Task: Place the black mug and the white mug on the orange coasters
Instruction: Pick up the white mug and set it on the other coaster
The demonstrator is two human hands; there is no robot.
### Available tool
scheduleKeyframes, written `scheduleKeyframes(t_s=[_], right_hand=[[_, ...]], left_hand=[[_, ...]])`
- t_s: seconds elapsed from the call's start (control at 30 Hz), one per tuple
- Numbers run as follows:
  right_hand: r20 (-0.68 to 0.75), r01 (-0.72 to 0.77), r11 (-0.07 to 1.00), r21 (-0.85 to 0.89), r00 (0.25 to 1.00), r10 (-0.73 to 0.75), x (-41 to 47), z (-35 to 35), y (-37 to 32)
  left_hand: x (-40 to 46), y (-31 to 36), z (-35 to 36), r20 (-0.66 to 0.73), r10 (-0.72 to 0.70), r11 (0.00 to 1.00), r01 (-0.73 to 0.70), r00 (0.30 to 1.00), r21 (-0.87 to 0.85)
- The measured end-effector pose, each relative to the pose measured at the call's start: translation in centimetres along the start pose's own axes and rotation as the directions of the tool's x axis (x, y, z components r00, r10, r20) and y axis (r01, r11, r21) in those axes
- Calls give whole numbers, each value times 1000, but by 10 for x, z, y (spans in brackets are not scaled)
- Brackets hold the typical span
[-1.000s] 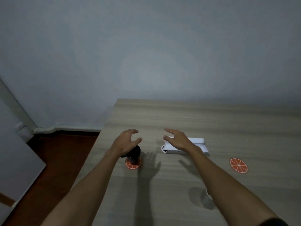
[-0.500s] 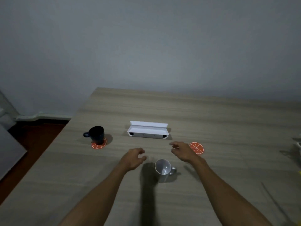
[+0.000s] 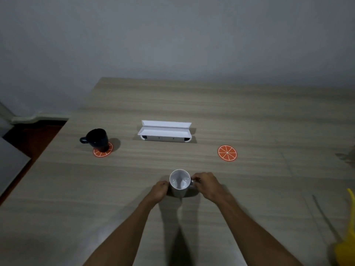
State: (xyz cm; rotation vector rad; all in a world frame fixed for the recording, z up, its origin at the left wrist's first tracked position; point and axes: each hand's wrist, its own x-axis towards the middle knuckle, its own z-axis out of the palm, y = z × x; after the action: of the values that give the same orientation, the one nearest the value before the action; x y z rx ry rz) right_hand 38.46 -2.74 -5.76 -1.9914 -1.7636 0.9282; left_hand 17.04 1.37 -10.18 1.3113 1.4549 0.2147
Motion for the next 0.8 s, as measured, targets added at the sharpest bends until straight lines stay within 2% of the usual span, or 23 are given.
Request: scheduleKeyframes(t_s=[0.17,0.3,0.5,0.6,0.8], right_hand=[[-11,-8,1000,16,1000,9,0,-11,-5],[-39,-1,999,50,999,3,-2,-37,-28],[-123,13,998,60,992,-6,-5,-86,-61],[-196,-1,998,63,980,13,-6,-108,-73],[-299,-20,997,71,953,40,2,-140,-61]], left_hand=[[-17,22,0,108,-129,944,156,986,-290],[-29,36,-22,203,-94,871,179,975,-458],[-24,86,-56,256,-9,859,139,967,-493],[-17,115,-62,248,56,879,70,967,-473],[-8,163,-53,285,134,909,-4,949,-417]])
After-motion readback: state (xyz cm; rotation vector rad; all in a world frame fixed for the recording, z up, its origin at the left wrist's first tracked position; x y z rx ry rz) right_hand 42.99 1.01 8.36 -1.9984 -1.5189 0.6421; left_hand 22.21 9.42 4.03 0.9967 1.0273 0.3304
